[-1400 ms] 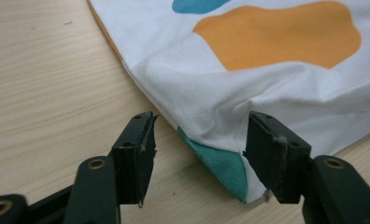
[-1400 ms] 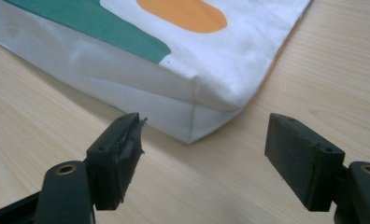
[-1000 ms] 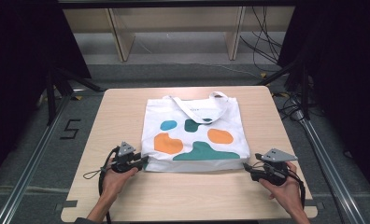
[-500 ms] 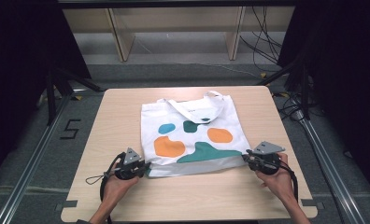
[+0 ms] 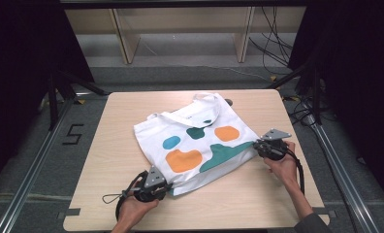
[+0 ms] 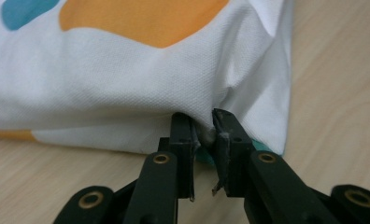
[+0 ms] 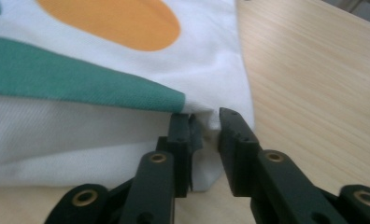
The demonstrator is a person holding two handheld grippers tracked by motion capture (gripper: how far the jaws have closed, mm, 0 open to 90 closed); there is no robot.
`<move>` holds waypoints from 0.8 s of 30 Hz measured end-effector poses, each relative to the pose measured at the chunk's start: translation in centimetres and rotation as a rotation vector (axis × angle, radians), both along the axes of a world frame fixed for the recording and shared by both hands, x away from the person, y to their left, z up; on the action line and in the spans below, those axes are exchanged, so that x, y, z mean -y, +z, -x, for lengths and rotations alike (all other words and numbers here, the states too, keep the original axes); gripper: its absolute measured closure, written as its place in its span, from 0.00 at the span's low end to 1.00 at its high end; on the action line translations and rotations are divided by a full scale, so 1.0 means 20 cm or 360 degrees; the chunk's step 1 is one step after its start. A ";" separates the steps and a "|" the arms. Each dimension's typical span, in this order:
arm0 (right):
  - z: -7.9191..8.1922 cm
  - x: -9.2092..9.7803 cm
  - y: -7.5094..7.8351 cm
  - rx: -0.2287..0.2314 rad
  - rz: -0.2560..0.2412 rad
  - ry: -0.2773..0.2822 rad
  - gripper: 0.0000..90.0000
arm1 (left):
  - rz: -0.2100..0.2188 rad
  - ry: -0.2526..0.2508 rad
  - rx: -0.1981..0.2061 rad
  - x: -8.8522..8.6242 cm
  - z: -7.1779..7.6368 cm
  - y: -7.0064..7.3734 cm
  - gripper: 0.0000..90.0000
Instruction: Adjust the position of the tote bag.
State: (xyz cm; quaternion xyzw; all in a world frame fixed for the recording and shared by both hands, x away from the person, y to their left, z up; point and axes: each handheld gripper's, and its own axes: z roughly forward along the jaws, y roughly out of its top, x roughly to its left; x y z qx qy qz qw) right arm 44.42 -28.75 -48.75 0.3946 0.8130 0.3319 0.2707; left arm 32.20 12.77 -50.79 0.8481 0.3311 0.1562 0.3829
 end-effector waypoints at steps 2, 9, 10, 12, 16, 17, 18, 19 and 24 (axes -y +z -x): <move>-0.01 0.03 0.02 -0.0028 -0.0079 -0.0113 0.67 | 0.0004 -0.0032 -0.0004 0.04 0.02 0.00 0.86; 0.18 0.06 0.12 -0.0136 -0.0320 0.0017 0.80 | 0.0025 -0.0037 0.0011 0.08 0.04 0.00 0.86; 0.19 0.05 0.12 -0.0157 -0.0303 0.0064 0.80 | 0.0033 -0.0026 0.0013 0.09 0.05 0.00 0.86; 0.25 -0.03 0.11 -0.0201 -0.0307 0.0166 0.82 | 0.0034 -0.0038 0.0010 0.12 0.06 0.00 0.86; 0.31 -0.14 0.09 -0.0240 -0.0221 0.0292 0.88 | 0.0038 -0.0060 0.0013 0.17 0.08 0.00 0.86; 0.32 -0.17 0.08 -0.0249 -0.0218 0.0322 0.89 | 0.0036 -0.0067 0.0022 0.19 0.08 0.00 0.86; 0.33 -0.19 0.08 -0.0266 -0.0217 0.0344 0.89 | 0.0043 -0.0068 0.0016 0.21 0.09 0.00 0.86; 0.33 -0.21 0.07 -0.0276 -0.0204 0.0373 0.89 | 0.0034 -0.0080 0.0021 0.22 0.09 0.01 0.86; 0.35 -0.25 0.07 -0.0306 -0.0262 0.0398 0.88 | 0.0056 -0.0112 0.0030 0.30 0.10 0.00 0.85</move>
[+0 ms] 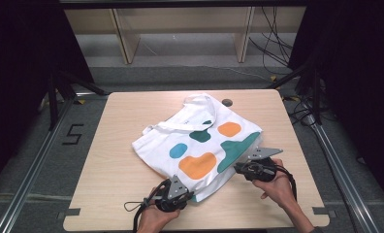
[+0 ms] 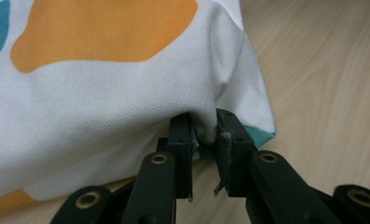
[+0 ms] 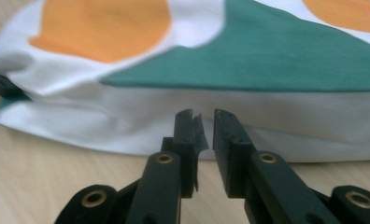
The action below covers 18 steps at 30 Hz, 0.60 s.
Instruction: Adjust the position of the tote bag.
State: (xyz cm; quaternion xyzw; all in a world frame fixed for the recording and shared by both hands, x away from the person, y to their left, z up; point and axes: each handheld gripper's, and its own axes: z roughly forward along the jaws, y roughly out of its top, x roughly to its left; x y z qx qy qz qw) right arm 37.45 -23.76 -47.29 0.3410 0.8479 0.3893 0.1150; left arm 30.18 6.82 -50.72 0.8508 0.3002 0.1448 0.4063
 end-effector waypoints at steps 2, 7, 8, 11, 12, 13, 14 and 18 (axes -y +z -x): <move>0.02 -0.01 0.02 -0.0031 -0.0057 -0.0015 0.80 | -0.0022 -0.0025 -0.0002 0.03 0.00 0.00 0.85; 0.04 -0.03 0.03 -0.0192 -0.0190 -0.0200 0.58 | 0.0008 -0.0026 -0.0026 0.09 0.01 0.00 0.83; 0.04 -0.02 0.03 -0.0185 -0.0205 -0.0206 0.56 | 0.0010 -0.0034 -0.0025 0.11 0.01 0.00 0.83; 0.04 -0.04 0.03 -0.0217 -0.0255 -0.0237 0.51 | 0.0030 -0.0033 -0.0037 0.12 0.00 0.00 0.83; 0.05 -0.07 0.03 -0.0265 -0.0288 -0.0276 0.46 | 0.0053 -0.0015 -0.0057 0.13 0.01 0.00 0.83; 0.05 -0.07 0.03 -0.0265 -0.0288 -0.0276 0.46 | 0.0061 -0.0011 -0.0057 0.14 0.01 0.00 0.83; 0.06 -0.10 0.03 -0.0252 -0.0224 -0.0304 0.43 | 0.0072 -0.0003 -0.0049 0.17 0.01 0.00 0.82; 0.04 -0.13 0.01 -0.0246 -0.0168 -0.0351 0.39 | 0.0059 0.0001 -0.0049 0.20 0.01 0.00 0.79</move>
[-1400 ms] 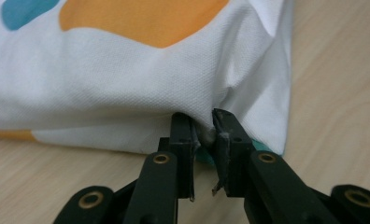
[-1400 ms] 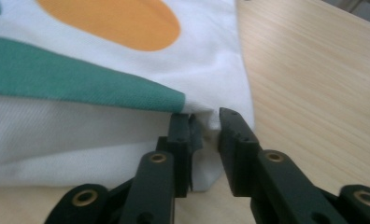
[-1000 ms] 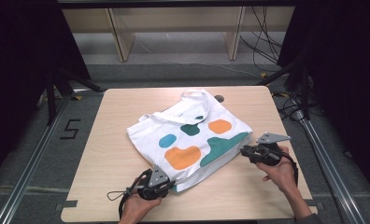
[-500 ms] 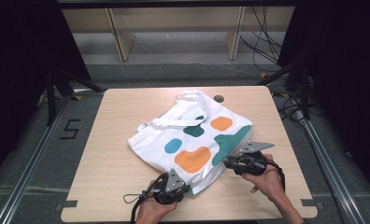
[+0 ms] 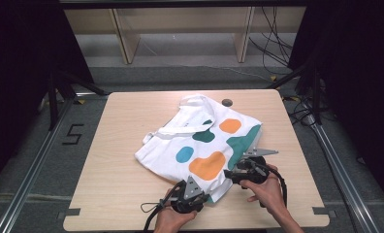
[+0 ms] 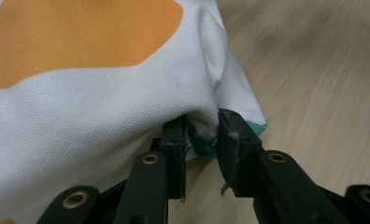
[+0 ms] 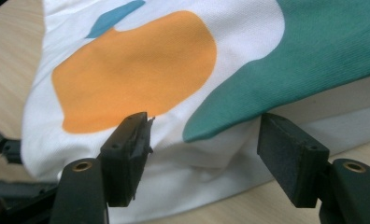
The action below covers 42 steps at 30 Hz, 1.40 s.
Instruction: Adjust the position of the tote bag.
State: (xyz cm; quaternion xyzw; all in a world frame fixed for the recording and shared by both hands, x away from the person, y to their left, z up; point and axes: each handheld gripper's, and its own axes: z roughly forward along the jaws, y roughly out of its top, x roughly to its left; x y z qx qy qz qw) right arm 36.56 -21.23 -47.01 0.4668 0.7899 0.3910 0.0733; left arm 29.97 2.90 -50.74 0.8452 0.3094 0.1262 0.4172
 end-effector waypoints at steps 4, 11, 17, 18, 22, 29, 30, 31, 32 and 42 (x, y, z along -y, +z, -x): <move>-0.01 -0.02 -0.01 0.0032 0.0054 -0.0072 0.47 | 0.0033 -0.0004 -0.0010 0.04 -0.01 0.00 0.78; -0.09 0.07 -0.05 0.0126 0.0121 0.0061 0.82 | 0.0097 -0.0098 -0.0055 -0.03 0.02 0.09 0.50; -0.19 0.17 -0.05 0.0211 0.0151 0.0061 0.89 | 0.0066 0.0187 0.0122 -0.40 -0.06 0.25 0.47; -0.19 0.17 -0.05 0.0211 0.0151 0.0061 0.89 | 0.0066 0.0187 0.0122 -0.40 -0.06 0.25 0.47; -0.25 0.22 -0.04 0.0240 0.0214 0.0044 0.90 | -0.0039 0.0430 0.0024 -0.65 -0.23 0.18 0.44; -0.32 0.25 -0.04 0.0256 0.0255 0.0033 0.91 | -0.0115 0.0513 -0.0080 -0.70 -0.30 0.09 0.42; -0.34 0.26 -0.04 0.0271 0.0251 0.0013 0.91 | -0.0096 0.0502 -0.0112 -0.70 -0.30 0.09 0.49; -0.34 0.26 -0.04 0.0271 0.0251 0.0013 0.91 | -0.0094 0.0470 -0.0110 -0.69 -0.30 0.08 0.49; -0.35 0.27 -0.04 0.0259 0.0264 0.0022 0.91 | -0.0138 0.0373 -0.0130 -0.68 -0.30 0.08 0.56; -0.11 0.27 0.07 0.0255 0.0159 0.0056 0.66 | -0.0158 0.0293 -0.0132 -0.68 -0.28 0.05 0.83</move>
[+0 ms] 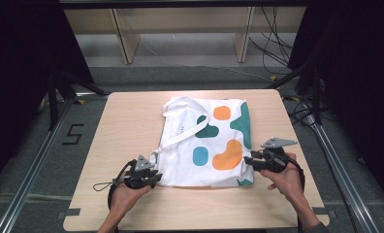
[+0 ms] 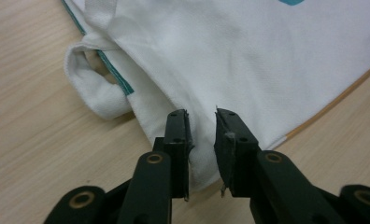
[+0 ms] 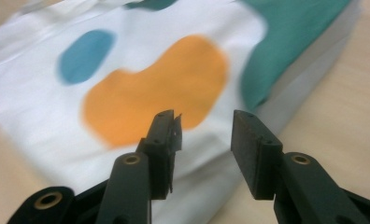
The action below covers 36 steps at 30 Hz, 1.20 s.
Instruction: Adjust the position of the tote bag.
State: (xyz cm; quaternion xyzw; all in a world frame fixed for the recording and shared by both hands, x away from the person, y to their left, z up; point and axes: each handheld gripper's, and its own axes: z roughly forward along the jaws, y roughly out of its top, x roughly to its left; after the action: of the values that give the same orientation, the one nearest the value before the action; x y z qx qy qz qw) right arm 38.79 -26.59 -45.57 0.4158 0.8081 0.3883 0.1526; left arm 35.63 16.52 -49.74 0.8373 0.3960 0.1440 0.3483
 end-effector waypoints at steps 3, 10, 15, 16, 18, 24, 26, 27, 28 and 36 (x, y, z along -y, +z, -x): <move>0.08 -0.01 0.00 -0.0072 -0.0049 0.0038 0.63 | 0.0066 -0.0025 -0.0016 0.00 0.01 0.00 0.87; 0.20 -0.11 -0.08 -0.0170 0.0020 0.0112 0.63 | 0.0100 -0.0083 -0.0016 0.05 0.06 -0.01 0.91; 0.13 -0.07 -0.13 -0.0167 0.0031 0.0141 0.91 | 0.0104 -0.0159 -0.0009 0.12 0.10 -0.01 0.92; 0.11 -0.05 -0.13 -0.0147 0.0034 0.0167 0.95 | 0.0137 -0.0157 -0.0025 0.13 0.11 -0.02 0.92; 0.10 -0.03 -0.12 -0.0151 0.0055 0.0157 0.97 | 0.0235 -0.0175 -0.0062 0.17 0.12 -0.03 0.93; -0.01 0.07 -0.11 -0.0087 0.0192 0.0078 0.98 | 0.0243 -0.0283 -0.0036 0.39 0.19 -0.03 0.91; -0.05 0.09 -0.10 -0.0071 0.0209 0.0051 0.98 | 0.0210 -0.0324 -0.0009 0.49 0.20 -0.03 0.91; -0.07 0.11 -0.11 -0.0050 0.0213 0.0022 0.98 | 0.0201 -0.0359 0.0003 0.53 0.20 -0.02 0.91; -0.09 0.12 -0.10 -0.0045 0.0232 0.0002 0.98 | 0.0183 -0.0390 0.0017 0.57 0.20 -0.02 0.91; -0.21 0.27 -0.11 -0.0020 0.0178 -0.0134 0.89 | 0.0214 -0.0471 0.0048 0.81 0.19 -0.02 0.88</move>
State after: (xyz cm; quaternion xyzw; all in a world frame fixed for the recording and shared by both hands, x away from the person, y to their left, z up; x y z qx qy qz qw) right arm 42.93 -31.92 -47.77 0.4428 0.8112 0.3332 0.1866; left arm 31.92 0.26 -50.23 0.8591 0.2718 0.0770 0.4269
